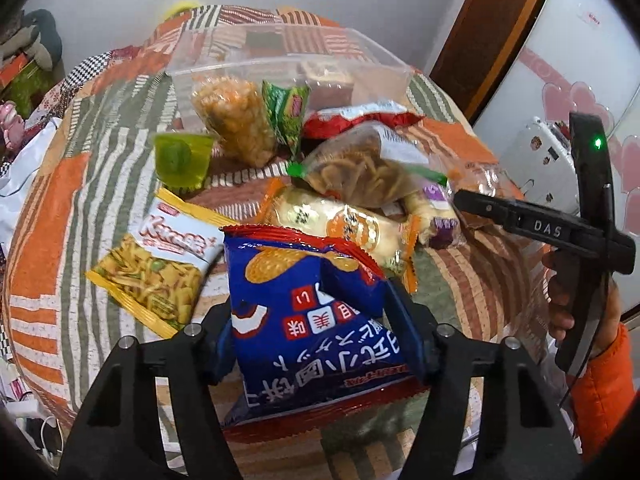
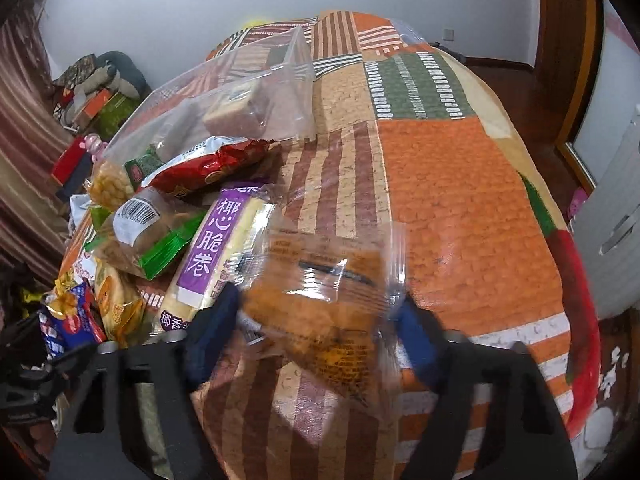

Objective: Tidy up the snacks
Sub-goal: 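Grasp the blue chip bag with left gripper while right grasps the orange cracker bag, then carry the blue chip bag with left gripper while right carries cracker bag into the box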

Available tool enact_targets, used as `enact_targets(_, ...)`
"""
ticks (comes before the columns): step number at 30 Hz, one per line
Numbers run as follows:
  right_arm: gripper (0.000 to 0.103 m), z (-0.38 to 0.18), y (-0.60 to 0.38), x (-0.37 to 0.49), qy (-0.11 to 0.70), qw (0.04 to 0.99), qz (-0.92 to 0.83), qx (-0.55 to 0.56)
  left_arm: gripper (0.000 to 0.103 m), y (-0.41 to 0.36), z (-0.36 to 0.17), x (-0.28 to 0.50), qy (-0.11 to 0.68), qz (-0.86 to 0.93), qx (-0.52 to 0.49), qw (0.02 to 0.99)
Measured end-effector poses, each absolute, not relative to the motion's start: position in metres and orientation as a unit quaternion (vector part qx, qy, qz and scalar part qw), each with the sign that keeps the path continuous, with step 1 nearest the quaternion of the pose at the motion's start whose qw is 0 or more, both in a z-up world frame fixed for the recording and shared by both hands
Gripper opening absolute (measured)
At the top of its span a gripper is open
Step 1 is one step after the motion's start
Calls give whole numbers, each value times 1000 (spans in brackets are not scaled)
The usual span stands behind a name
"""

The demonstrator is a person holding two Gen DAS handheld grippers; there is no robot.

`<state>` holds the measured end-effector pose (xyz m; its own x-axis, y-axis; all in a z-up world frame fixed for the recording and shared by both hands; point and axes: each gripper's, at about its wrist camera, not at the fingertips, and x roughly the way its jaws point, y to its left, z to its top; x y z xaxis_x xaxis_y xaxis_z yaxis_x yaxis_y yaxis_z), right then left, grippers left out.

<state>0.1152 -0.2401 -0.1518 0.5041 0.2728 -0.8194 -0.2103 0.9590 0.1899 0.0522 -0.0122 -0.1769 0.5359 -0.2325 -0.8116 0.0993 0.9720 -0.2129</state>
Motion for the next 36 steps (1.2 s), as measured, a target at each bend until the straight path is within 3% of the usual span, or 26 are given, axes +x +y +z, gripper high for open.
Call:
enact_targets(19,63,-91,-221,123,401,897,180,31,65,28,-107,72,385,-52,-90,917)
enact_targets(36,63,-65,-188,171,352,915,196,18,65,55,-68,149,343,-41,-99,933)
